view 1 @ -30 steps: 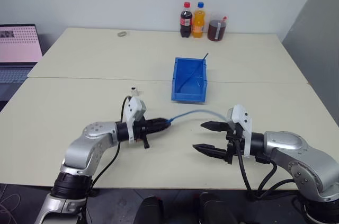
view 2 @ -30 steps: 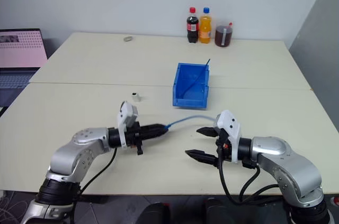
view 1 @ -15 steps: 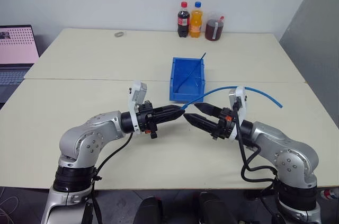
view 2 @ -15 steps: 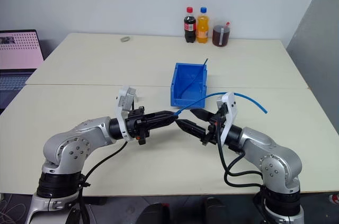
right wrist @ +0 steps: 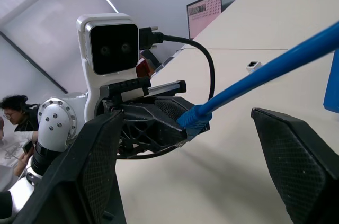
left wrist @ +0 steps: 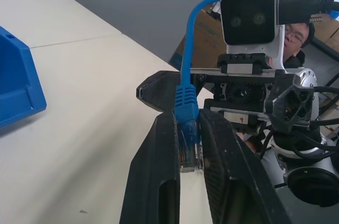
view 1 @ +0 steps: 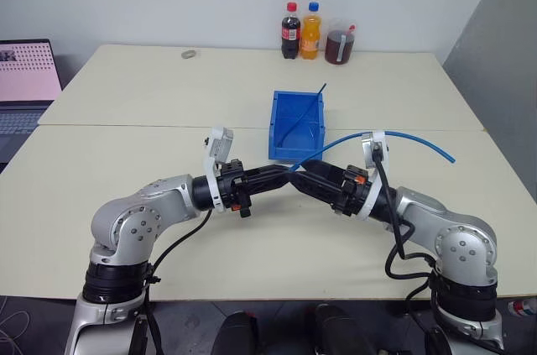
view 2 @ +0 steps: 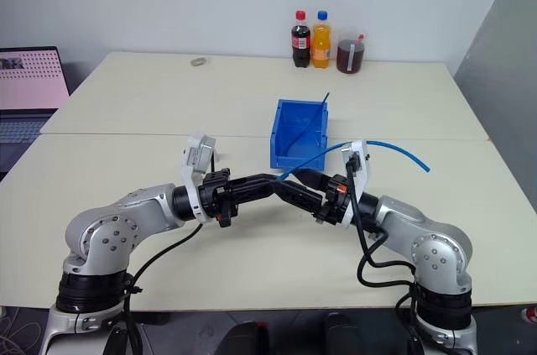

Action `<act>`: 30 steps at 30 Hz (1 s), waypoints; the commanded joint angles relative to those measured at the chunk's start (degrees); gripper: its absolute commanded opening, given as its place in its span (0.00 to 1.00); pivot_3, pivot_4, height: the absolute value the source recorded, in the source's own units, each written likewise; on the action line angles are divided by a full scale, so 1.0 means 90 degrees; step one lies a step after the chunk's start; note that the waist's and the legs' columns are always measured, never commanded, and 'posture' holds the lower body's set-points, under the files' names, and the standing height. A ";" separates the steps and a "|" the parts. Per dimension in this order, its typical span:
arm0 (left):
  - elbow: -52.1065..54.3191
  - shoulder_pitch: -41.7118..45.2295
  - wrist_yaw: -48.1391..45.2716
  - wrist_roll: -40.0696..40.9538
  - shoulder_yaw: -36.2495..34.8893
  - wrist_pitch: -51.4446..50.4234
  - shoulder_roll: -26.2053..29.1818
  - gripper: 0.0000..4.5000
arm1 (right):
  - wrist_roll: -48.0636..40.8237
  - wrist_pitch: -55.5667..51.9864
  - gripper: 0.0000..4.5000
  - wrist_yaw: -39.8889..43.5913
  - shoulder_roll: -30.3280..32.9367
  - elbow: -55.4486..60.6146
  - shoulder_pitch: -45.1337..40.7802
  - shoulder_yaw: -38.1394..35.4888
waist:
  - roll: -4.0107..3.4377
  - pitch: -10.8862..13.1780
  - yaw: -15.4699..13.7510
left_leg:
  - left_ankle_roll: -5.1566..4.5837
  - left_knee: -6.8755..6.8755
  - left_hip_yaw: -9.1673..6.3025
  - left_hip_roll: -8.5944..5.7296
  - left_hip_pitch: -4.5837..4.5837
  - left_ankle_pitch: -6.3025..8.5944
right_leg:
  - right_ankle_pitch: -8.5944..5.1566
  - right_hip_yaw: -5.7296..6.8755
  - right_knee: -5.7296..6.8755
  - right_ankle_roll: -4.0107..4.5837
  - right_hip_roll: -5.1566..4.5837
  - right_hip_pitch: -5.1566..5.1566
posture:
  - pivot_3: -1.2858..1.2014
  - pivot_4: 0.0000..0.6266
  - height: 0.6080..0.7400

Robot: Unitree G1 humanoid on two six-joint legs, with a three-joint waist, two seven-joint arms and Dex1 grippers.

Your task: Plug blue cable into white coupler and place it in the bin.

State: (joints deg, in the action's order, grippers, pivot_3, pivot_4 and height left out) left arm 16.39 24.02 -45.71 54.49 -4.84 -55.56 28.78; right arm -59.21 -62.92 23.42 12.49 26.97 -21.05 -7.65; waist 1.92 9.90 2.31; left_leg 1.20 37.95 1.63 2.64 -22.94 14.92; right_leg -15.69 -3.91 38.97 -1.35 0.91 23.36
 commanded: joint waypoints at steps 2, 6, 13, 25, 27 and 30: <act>0.0334 0.0105 -0.0032 0.0245 -0.0084 0.0018 0.0055 0.06 | -0.0305 0.0145 0.65 -0.0046 0.0002 0.0007 -0.0152 0.0015 | 0.0000 0.0000 0.0000 | 0.0000 0.0000 0.0001 0.0000 0.0000 0.0000 | 0.0000 -0.0001 0.0000 0.0000 0.0000 0.0000 | 0.52 0.24 1.00; 0.0352 0.0085 -0.0053 0.0260 -0.0069 0.0032 0.0092 0.06 | -0.0461 0.0104 0.46 0.0012 0.0027 -0.0031 -0.0202 0.0071 | 0.0000 0.0000 0.0001 | 0.0000 -0.0001 0.0000 0.0000 0.0000 0.0000 | 0.0000 -0.0001 0.0000 0.0000 0.0000 0.0001 | 0.52 0.24 1.00; 0.0399 -0.0019 -0.0142 0.0191 -0.0048 0.0135 0.0142 0.06 | -0.0689 0.0123 0.10 0.0012 0.0113 -0.0070 -0.0216 0.0104 | 0.0000 0.0000 0.0003 | 0.0000 -0.0002 0.0002 0.0000 0.0000 0.0000 | -0.0001 -0.0002 -0.0001 -0.0001 0.0000 0.0002 | 0.52 0.24 1.00; 0.0043 -0.0071 -0.0551 -0.0526 0.0263 0.0664 0.0348 0.22 | -0.0765 0.0264 0.01 0.0102 0.0327 -0.0130 -0.0239 0.0217 | 0.0000 0.0001 0.0001 | 0.0000 -0.0003 0.0003 0.0000 -0.0001 0.0000 | -0.0001 -0.0003 -0.0002 -0.0001 0.0000 0.0004 | 0.52 0.24 1.00; -0.0018 -0.0105 -0.0621 -0.0659 0.0338 0.0737 0.0402 0.30 | -0.0754 0.0295 0.01 0.0115 0.0352 -0.0147 -0.0244 0.0236 | -0.0001 0.0001 0.0004 | 0.0000 -0.0005 0.0004 0.0000 -0.0002 0.0000 | -0.0001 -0.0004 -0.0002 0.0000 0.0000 0.0006 | 0.52 0.24 1.00; 0.0007 -0.0206 -0.0644 -0.0684 0.0288 0.0778 0.0452 0.44 | -0.0605 0.0397 0.01 0.0141 0.0407 -0.0148 -0.0231 0.0288 | -0.0002 0.0003 0.0003 | 0.0000 -0.0007 0.0005 0.0001 -0.0002 0.0000 | -0.0001 -0.0005 -0.0002 0.0000 0.0000 0.0008 | 0.52 0.24 1.00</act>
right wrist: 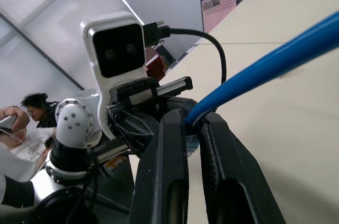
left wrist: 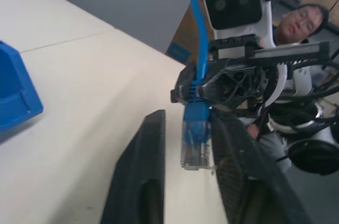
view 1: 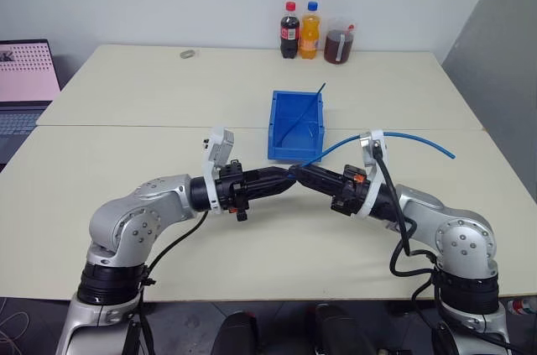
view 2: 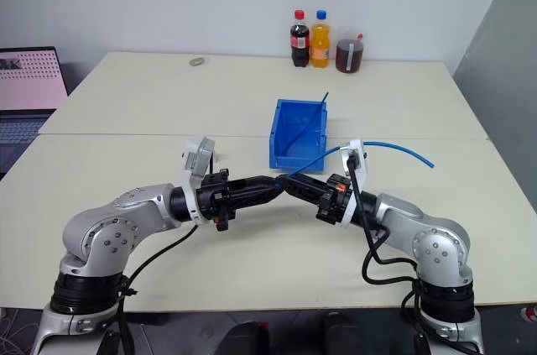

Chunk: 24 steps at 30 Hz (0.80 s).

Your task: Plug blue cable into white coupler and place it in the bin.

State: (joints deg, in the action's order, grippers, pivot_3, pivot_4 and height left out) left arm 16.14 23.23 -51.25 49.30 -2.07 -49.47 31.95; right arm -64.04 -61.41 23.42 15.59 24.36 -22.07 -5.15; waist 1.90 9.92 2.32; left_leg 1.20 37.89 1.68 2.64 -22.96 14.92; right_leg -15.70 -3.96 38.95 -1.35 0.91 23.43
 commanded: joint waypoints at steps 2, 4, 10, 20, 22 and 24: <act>0.0127 -0.0226 -0.0063 -0.0107 -0.0055 0.0070 0.0192 0.54 | 0.0054 0.0315 0.01 0.0170 0.0114 0.0132 -0.0098 0.0053 | 0.0000 0.0001 0.0005 | 0.0000 0.0000 0.0002 0.0001 -0.0003 0.0000 | 0.0000 -0.0001 -0.0001 0.0000 0.0000 0.0003 | 0.52 0.24 1.00; 0.0256 -0.0407 -0.0098 -0.0060 -0.0140 0.0011 0.0348 0.65 | 0.0242 0.0451 0.01 0.0214 0.0187 0.0115 -0.0071 0.0120 | 0.0000 0.0001 0.0009 | 0.0000 -0.0003 0.0002 0.0002 -0.0004 0.0000 | 0.0000 -0.0003 -0.0002 0.0000 0.0000 0.0006 | 0.52 0.24 1.00; 0.0570 -0.1374 -0.0278 -0.0367 -0.0307 0.0207 0.1173 0.95 | 0.0704 0.0789 0.01 0.0434 0.0368 0.0037 0.0007 0.0309 | 0.0001 0.0006 0.0064 | 0.0000 -0.0009 0.0004 0.0005 -0.0006 0.0001 | -0.0004 -0.0004 -0.0001 0.0006 -0.0003 0.0014 | 0.52 0.24 1.00; -0.0010 -0.1671 0.2945 -0.2767 -0.0470 0.1375 0.0083 1.00 | 0.1272 0.1110 0.01 0.0893 0.0802 0.0132 0.0156 0.0573 | 0.0007 0.0013 0.0007 | 0.0000 -0.0007 0.0006 0.0003 -0.0007 0.0001 | -0.0004 -0.0003 -0.0006 0.0006 -0.0019 0.0012 | 0.52 0.24 1.00; -0.0040 -0.1582 0.3392 -0.3080 -0.0393 0.1398 -0.0163 1.00 | 0.1313 0.1127 0.01 0.0932 0.0851 0.0192 0.0187 0.0604 | 0.0012 0.0016 -0.0014 | 0.0000 -0.0007 0.0001 0.0008 -0.0010 0.0001 | -0.0003 -0.0001 -0.0007 0.0006 -0.0022 0.0013 | 0.52 0.24 1.00; -0.0154 -0.1416 0.3700 -0.3293 -0.0338 0.1265 -0.0362 1.00 | 0.1342 0.1143 0.01 0.0958 0.0885 0.0248 0.0200 0.0644 | 0.0018 0.0017 -0.0035 | 0.0000 -0.0007 0.0001 0.0007 -0.0011 0.0001 | -0.0003 -0.0002 -0.0004 0.0006 -0.0023 0.0013 | 0.52 0.24 1.00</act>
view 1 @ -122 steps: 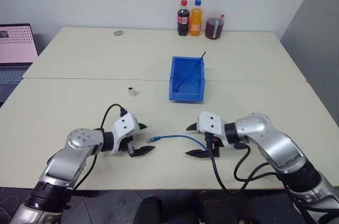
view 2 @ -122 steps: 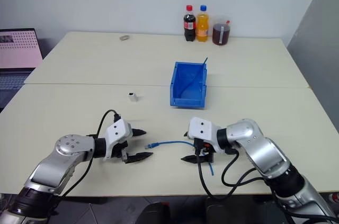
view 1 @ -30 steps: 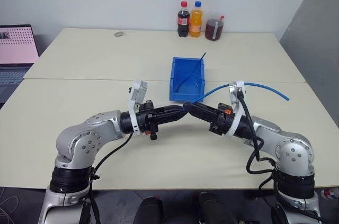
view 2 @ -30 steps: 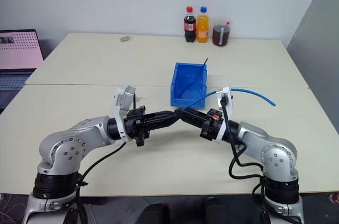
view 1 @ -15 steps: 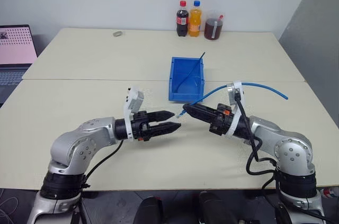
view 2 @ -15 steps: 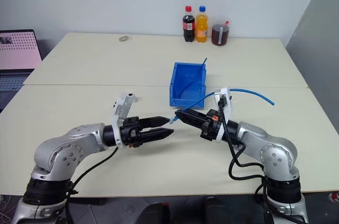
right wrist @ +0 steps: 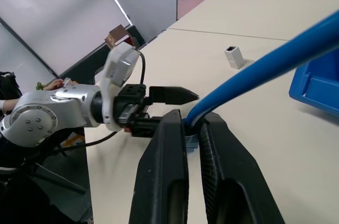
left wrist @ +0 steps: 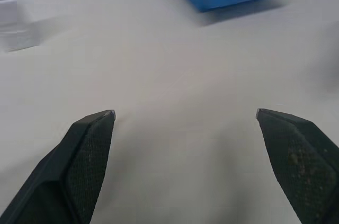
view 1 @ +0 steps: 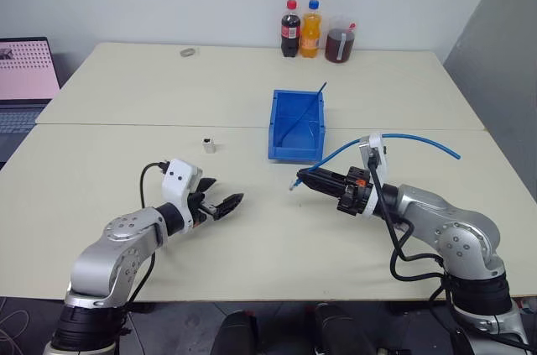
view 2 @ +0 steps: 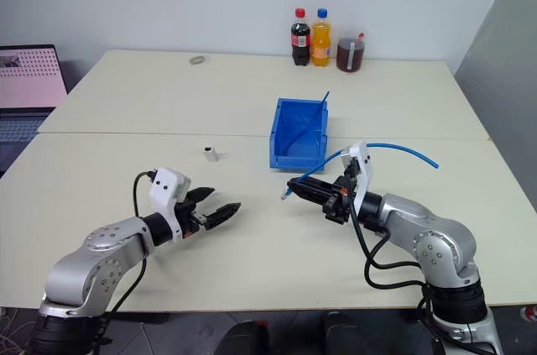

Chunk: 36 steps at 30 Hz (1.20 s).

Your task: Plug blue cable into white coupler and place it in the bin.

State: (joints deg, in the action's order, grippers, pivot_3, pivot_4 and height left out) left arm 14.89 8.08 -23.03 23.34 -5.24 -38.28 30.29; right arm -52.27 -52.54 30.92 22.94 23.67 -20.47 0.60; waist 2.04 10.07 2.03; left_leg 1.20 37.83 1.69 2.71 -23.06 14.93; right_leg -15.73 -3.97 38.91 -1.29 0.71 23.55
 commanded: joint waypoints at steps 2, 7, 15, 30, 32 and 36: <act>-0.0302 0.0590 0.1023 -0.0706 0.0090 -0.0264 -0.0352 1.00 | 0.0075 0.0175 0.01 0.0152 0.0104 0.0414 0.0020 0.0069 | 0.0002 0.0000 -0.0018 | 0.0000 0.0000 0.0000 -0.0002 0.0001 0.0000 | 0.0000 0.0001 0.0001 0.0000 0.0001 0.0000 | 0.52 0.24 1.00; -0.1413 0.1558 0.1389 -0.1181 0.0122 -0.0355 -0.0451 1.00 | 0.0157 0.0231 0.01 0.0158 0.0112 0.0507 -0.0047 0.0162 | 0.0005 0.0000 -0.0022 | 0.0000 0.0004 -0.0003 -0.0007 0.0001 0.0000 | 0.0004 0.0005 0.0003 -0.0007 0.0019 -0.0002 | 0.52 0.24 1.00; -0.3438 0.2796 0.1192 -0.1391 0.0115 0.0263 -0.0684 1.00 | 0.0182 0.0234 0.01 0.0090 0.0101 0.0592 -0.0109 0.0174 | 0.0006 -0.0001 -0.0029 | 0.0000 0.0003 0.0003 -0.0010 -0.0002 0.0000 | 0.0008 0.0014 -0.0001 -0.0004 0.0014 -0.0002 | 0.52 0.24 1.00; -0.5290 0.3860 0.1023 -0.1683 0.0139 0.1286 -0.1003 0.91 | 0.0201 0.0216 0.01 -0.0004 0.0113 0.0695 -0.0079 0.0161 | 0.0007 -0.0002 -0.0036 | 0.0001 0.0005 0.0000 -0.0012 -0.0004 0.0000 | 0.0009 0.0027 0.0002 -0.0006 0.0013 -0.0003 | 0.52 0.24 1.00; -0.5351 0.3875 0.1093 -0.1730 0.0116 0.1380 -0.1042 0.81 | 0.0208 0.0218 0.01 0.0005 0.0126 0.0703 -0.0064 0.0158 | 0.0007 -0.0002 -0.0036 | 0.0001 0.0005 0.0002 -0.0012 -0.0004 0.0000 | 0.0010 0.0026 0.0001 -0.0006 0.0013 -0.0003 | 0.52 0.24 1.00; -0.5501 0.3905 0.1174 -0.1801 0.0097 0.1546 -0.1060 0.63 | 0.0227 0.0217 0.01 0.0002 0.0123 0.0688 -0.0082 0.0173 | 0.0007 -0.0002 -0.0034 | 0.0001 0.0005 0.0000 -0.0011 -0.0004 0.0000 | 0.0010 0.0026 0.0002 -0.0006 0.0013 -0.0003 | 0.52 0.24 1.00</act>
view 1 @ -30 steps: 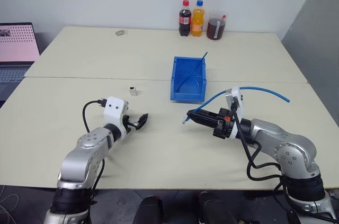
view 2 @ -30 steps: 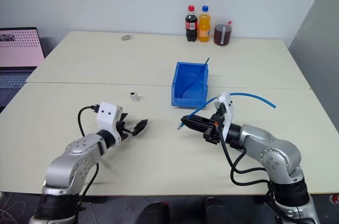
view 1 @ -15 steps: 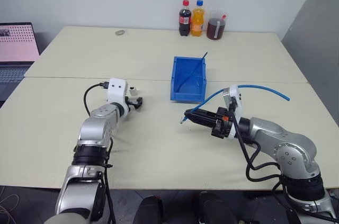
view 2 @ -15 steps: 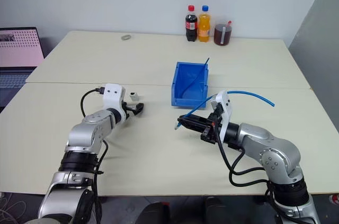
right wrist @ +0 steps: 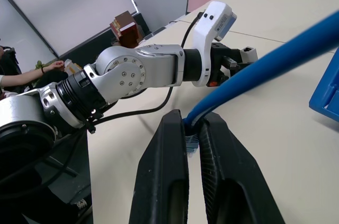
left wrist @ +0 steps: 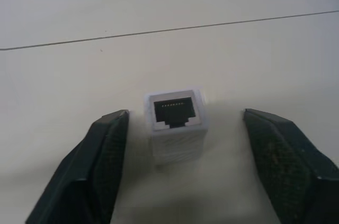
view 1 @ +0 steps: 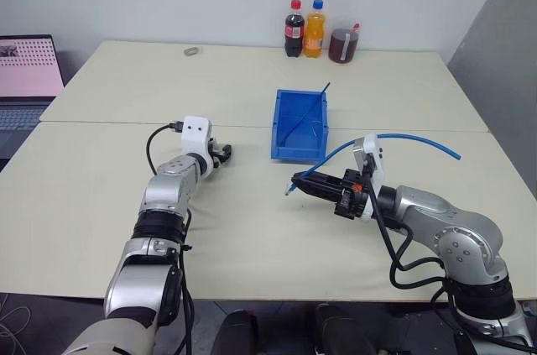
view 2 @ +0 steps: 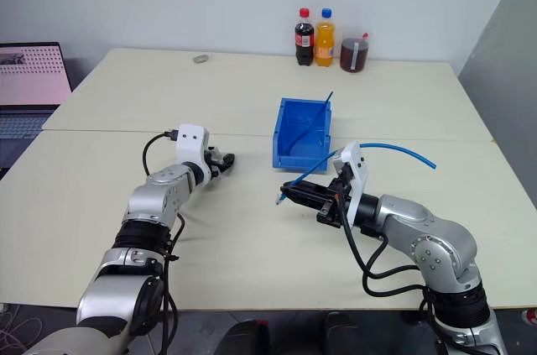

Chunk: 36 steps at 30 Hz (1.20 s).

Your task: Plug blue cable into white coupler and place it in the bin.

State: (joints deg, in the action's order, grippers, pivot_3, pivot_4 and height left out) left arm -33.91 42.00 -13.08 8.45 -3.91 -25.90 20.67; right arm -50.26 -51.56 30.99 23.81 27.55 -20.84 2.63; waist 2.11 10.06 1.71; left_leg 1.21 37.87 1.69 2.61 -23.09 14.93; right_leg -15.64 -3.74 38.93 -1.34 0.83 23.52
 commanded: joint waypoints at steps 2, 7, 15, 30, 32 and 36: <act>-0.0147 0.0131 0.0069 -0.0174 -0.0052 0.0238 0.0025 0.55 | 0.0015 0.0112 0.01 -0.0001 0.0029 0.0258 -0.0039 -0.0045 | 0.0000 0.0000 0.0008 | 0.0000 0.0000 0.0001 0.0000 0.0001 0.0000 | 0.0000 0.0000 0.0001 0.0000 0.0000 0.0000 | 0.52 0.24 1.00; -0.0231 0.0075 -0.0035 -0.0223 -0.0047 0.0368 0.0090 0.30 | 0.0065 0.0130 0.01 0.0003 0.0056 0.0261 -0.0006 -0.0045 | 0.0000 0.0000 0.0014 | 0.0000 -0.0001 0.0002 0.0001 0.0002 0.0000 | 0.0000 0.0001 0.0001 0.0000 0.0001 0.0000 | 0.52 0.24 1.00; 0.1579 -0.0933 -0.1992 0.0199 0.0396 0.0104 0.0643 0.18 | 0.0288 0.0203 0.01 0.0016 0.0187 0.0460 0.0165 -0.0038 | 0.0000 0.0000 0.0020 | 0.0002 -0.0004 0.0008 0.0004 0.0003 0.0000 | 0.0005 -0.0002 0.0002 0.0009 0.0000 0.0002 | 0.52 0.24 1.00; 0.3814 -0.1763 -0.5881 0.0008 0.2702 0.0567 0.2137 0.18 | 0.1675 0.1461 0.01 0.0967 0.0906 0.0656 0.0685 0.0980 | -0.0002 0.0002 0.0005 | 0.0006 0.0001 0.0005 0.0002 0.0003 0.0004 | -0.0010 -0.0006 -0.0003 -0.0001 0.0001 0.0001 | 0.52 0.24 1.00; 0.3563 -0.1699 -0.5992 -0.0118 0.2818 0.0741 0.2093 0.18 | 0.2092 0.1784 0.01 0.1080 0.0825 0.0359 0.0517 0.1299 | -0.0003 0.0001 0.0005 | 0.0005 0.0003 0.0003 0.0003 0.0004 0.0004 | -0.0010 -0.0006 -0.0001 -0.0001 0.0007 0.0002 | 0.52 0.24 1.00; 0.3234 -0.1620 -0.6140 -0.0271 0.2900 0.1016 0.2010 0.18 | 0.2659 0.2291 0.01 0.1257 0.0585 -0.0201 0.0183 0.1707 | -0.0002 0.0001 0.0008 | 0.0005 0.0006 0.0006 0.0002 0.0008 0.0004 | -0.0010 -0.0003 0.0001 -0.0001 0.0011 0.0000 | 0.52 0.24 1.00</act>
State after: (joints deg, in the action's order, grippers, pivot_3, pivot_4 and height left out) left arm -3.03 27.47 -67.48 7.62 20.54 -17.85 39.24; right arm -28.20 -34.01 41.25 30.29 26.66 -17.25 16.83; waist 2.09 10.07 1.77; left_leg 1.25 37.93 1.74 2.63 -23.01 14.96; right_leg -15.73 -3.77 38.94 -1.36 0.92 23.51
